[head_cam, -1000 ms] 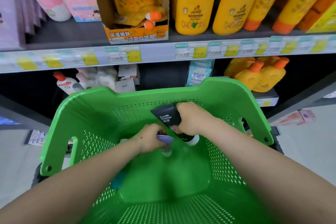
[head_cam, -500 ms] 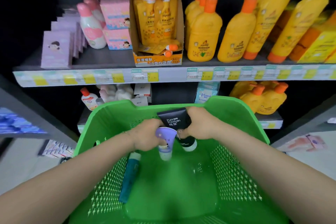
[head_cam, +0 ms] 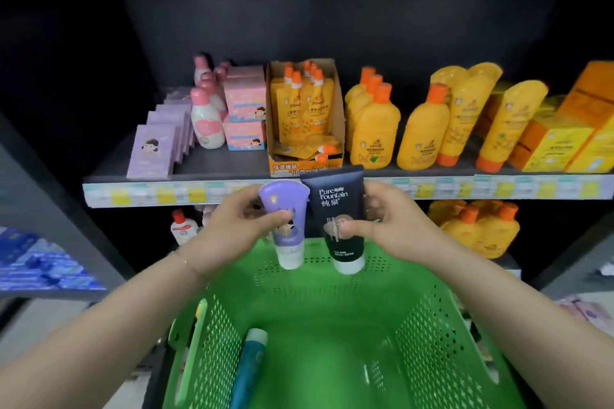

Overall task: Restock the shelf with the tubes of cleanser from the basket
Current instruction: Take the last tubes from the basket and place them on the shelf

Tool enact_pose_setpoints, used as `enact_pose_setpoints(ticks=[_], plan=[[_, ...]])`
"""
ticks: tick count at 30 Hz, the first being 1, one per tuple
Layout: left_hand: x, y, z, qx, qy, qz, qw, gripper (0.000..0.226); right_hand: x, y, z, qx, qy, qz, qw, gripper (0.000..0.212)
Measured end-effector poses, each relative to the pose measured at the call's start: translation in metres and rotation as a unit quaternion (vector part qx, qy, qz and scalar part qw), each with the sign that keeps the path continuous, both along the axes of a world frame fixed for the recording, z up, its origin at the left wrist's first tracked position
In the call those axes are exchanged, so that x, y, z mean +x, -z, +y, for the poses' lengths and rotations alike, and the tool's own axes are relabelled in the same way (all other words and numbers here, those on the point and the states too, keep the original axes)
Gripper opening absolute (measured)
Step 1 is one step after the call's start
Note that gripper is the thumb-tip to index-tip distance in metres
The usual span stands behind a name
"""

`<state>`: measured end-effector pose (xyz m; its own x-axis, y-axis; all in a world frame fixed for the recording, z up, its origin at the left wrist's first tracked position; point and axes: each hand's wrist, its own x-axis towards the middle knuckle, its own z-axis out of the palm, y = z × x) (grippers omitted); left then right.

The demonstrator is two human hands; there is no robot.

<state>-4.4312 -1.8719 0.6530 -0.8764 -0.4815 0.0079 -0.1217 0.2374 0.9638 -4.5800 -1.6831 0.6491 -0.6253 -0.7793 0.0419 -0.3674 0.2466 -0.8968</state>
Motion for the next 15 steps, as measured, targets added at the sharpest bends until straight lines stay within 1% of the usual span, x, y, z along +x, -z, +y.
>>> enact_pose_setpoints(ticks=[3, 7, 11, 15], plan=[[-0.004, -0.025, 0.003, 0.01, -0.014, 0.041, 0.999, 0.025, 0.001, -0.019, -0.004, -0.063, 0.014, 0.007, 0.998, 0.043], [-0.01, -0.058, 0.005, 0.04, -0.028, 0.09, 0.995, 0.03, 0.002, -0.044, -0.007, -0.111, 0.04, 0.028, 0.993, 0.045], [-0.015, -0.092, 0.005, 0.006, -0.044, 0.123, 0.991, 0.026, 0.003, -0.076, -0.009, -0.152, 0.056, 0.036, 0.986, 0.041], [-0.019, -0.126, 0.005, -0.012, -0.036, 0.146, 0.988, 0.024, 0.002, -0.109, -0.014, -0.192, 0.074, 0.044, 0.978, 0.036]])
